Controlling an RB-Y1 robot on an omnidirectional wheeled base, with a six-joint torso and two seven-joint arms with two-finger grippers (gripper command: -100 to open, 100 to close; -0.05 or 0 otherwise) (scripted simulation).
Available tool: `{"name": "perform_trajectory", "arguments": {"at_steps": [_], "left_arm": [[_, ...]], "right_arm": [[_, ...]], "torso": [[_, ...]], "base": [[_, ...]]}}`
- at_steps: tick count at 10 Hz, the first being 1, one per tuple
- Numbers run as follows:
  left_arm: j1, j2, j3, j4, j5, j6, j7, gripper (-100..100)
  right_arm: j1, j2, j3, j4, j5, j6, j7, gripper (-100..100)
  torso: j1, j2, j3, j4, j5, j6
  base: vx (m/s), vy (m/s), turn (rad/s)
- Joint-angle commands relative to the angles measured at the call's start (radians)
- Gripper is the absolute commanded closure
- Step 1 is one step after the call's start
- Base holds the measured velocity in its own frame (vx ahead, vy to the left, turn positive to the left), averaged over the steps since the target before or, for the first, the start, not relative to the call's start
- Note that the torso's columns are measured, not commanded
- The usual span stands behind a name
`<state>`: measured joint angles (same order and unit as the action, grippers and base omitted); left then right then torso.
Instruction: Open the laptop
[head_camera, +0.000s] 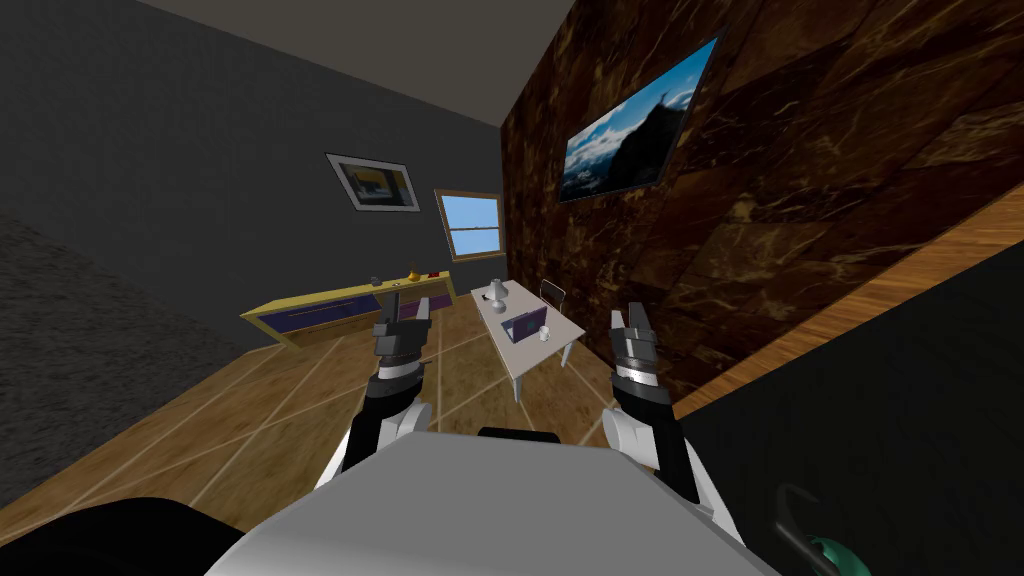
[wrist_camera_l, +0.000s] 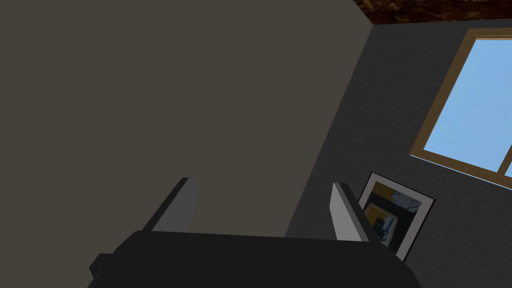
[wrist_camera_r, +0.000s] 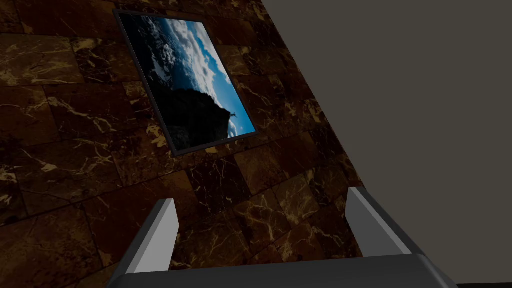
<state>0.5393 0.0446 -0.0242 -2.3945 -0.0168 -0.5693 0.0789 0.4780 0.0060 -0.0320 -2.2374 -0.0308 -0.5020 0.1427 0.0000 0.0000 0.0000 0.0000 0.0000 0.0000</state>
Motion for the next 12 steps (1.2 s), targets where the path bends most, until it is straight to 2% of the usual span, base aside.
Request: {"name": "perform_trajectory", "arguments": {"at_steps": [1, 9, 10, 12], "left_arm": [[0.0, 0.0, 0.0, 0.0, 0.0, 0.0, 0.0, 0], [0.0, 0.0, 0.0, 0.0, 0.0, 0.0, 0.0, 0], [0.0, 0.0, 0.0, 0.0, 0.0, 0.0, 0.0, 0], [0.0, 0.0, 0.0, 0.0, 0.0, 0.0, 0.0, 0]], "right_arm": [[0.0, 0.0, 0.0, 0.0, 0.0, 0.0, 0.0, 0], [0.0, 0.0, 0.0, 0.0, 0.0, 0.0, 0.0, 0], [0.016, -0.044, -0.01, 0.005, 0.019, 0.014, 0.011, -100], [0.04, -0.095, -0.024, 0.014, 0.046, 0.033, 0.026, -100]], "torso": [[0.0, 0.04, -0.082, 0.041, 0.0, 0.0], [0.0, 0.618, -1.234, 0.617, 0.0, 0.0], [0.0, 0.691, -1.382, 0.691, 0.0, 0.0], [0.003, 0.735, -1.471, 0.734, 0.001, 0.0]], "base": [[0.0, 0.0, 0.0], [0.0, 0.0, 0.0], [0.012, 0.04, -0.068], [0.005, 0.078, -0.086]]}}
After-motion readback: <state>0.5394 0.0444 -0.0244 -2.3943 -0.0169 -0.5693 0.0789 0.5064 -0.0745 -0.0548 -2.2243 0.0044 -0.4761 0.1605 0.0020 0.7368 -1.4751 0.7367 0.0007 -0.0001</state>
